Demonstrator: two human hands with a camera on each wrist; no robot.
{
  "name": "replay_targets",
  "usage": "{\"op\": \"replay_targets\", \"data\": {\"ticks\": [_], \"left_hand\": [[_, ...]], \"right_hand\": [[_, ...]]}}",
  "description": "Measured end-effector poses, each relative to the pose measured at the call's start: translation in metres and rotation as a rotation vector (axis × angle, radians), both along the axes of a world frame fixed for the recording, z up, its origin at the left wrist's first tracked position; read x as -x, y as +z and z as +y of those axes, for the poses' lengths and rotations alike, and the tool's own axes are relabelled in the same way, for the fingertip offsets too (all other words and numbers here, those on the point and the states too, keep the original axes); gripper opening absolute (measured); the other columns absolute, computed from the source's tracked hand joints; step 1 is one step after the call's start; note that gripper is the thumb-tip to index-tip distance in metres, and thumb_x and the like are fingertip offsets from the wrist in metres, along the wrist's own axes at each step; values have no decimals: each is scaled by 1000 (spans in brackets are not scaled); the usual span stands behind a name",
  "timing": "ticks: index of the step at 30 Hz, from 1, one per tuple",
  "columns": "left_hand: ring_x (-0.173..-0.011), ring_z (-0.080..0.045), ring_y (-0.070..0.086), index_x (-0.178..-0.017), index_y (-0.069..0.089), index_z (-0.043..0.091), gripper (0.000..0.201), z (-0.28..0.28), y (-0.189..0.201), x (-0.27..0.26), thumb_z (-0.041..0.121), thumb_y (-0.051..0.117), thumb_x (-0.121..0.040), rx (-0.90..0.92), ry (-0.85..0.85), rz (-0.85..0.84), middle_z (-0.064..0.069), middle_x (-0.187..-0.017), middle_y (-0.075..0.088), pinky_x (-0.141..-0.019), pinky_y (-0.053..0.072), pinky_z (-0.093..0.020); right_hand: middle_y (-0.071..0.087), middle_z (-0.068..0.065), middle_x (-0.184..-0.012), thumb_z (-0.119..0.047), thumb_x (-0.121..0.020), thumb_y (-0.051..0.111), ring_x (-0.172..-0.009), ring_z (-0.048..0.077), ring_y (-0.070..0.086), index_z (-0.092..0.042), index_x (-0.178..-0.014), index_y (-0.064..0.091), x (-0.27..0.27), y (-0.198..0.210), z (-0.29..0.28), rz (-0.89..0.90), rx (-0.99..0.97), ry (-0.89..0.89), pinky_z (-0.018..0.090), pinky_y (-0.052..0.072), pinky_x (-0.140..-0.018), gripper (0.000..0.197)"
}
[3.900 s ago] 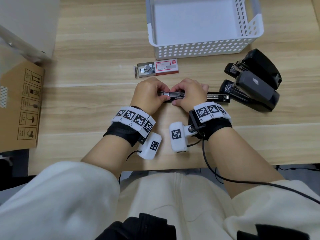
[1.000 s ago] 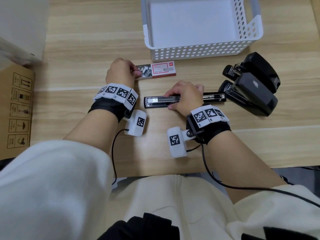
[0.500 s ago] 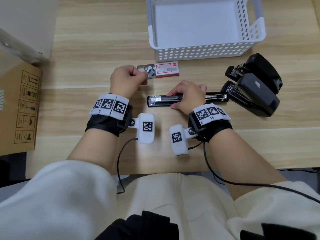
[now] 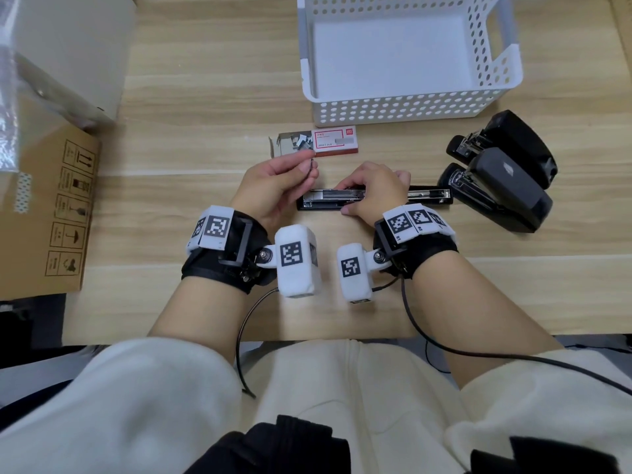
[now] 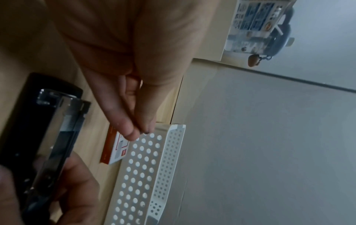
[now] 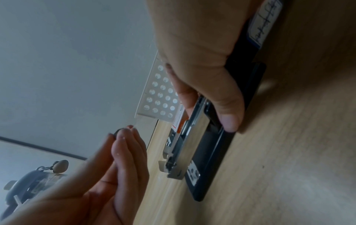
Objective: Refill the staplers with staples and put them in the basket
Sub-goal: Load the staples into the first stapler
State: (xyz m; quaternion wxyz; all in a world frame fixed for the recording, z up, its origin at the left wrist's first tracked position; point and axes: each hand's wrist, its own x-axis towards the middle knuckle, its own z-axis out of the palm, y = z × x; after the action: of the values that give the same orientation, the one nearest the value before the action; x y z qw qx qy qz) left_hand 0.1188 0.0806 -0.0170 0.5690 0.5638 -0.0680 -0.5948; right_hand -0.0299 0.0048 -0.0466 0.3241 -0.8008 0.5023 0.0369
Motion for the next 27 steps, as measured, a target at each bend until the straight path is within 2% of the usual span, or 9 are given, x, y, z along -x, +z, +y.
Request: {"op": "replay_targets", "data": {"ticks": [4,8,11,13,15,18,21,27], "left_hand": [[-65,-4,67,-100,61,3,24,1,2,1,-12,52,-83,29,-15,-45,2,-64,71,-71,55,-13],[-62,-3,67,-97,61,2,16,-1,2,4,-6,54,-86,30,20,-117,5,-62,70,-64,54,-11],[-63,-1,66,-97,64,2,14,-1,1,8,-3,58,-84,43,41,-239,5,-70,70,-66,54,-12],[-65,4,62,-97,64,2,20,-1,-2,10,-4,65,-78,38,-19,-438,3,-82,66,-67,51,-10],[-69,5,60,-92,66,6,24,-2,-6,11,-2,73,-71,40,-138,-628,6,-85,63,-69,47,-7],[-85,-5,58,-87,70,16,24,-2,-15,13,9,79,-66,15,-353,-900,5,-87,62,-80,43,-8],[-88,-10,58,-90,73,14,25,-3,-21,16,12,80,-66,-13,-432,-994,3,-90,62,-82,44,-18],[-86,-14,58,-93,74,16,25,-6,-19,20,15,78,-68,-46,-503,-1094,-4,-96,67,-81,47,-27]], "right_hand": [[58,-6,-110,-27,-68,79,-112,15,47,-35,-101,68,0,-1,0,7,-3,3,35,22,-89,36],[58,-7,-110,-27,-68,79,-112,15,47,-36,-102,68,0,0,0,1,-1,-2,31,16,-83,36],[59,-6,-110,-26,-68,79,-112,15,47,-35,-101,69,0,0,1,-14,-7,-4,32,16,-82,36],[59,-6,-110,-25,-68,79,-111,16,47,-34,-100,69,0,0,1,-22,-6,-6,31,15,-80,35],[59,-6,-109,-26,-67,79,-111,16,47,-35,-100,69,0,0,1,-22,-2,-5,31,15,-81,35],[59,-7,-109,-27,-68,79,-111,16,47,-35,-100,69,1,1,1,-19,0,-2,32,15,-81,35],[59,-6,-108,-26,-67,79,-111,16,47,-34,-99,69,1,0,1,-30,2,-9,33,15,-81,35],[60,-6,-108,-27,-66,80,-110,16,47,-32,-98,70,1,-2,2,-44,7,-15,30,13,-78,34]]}}
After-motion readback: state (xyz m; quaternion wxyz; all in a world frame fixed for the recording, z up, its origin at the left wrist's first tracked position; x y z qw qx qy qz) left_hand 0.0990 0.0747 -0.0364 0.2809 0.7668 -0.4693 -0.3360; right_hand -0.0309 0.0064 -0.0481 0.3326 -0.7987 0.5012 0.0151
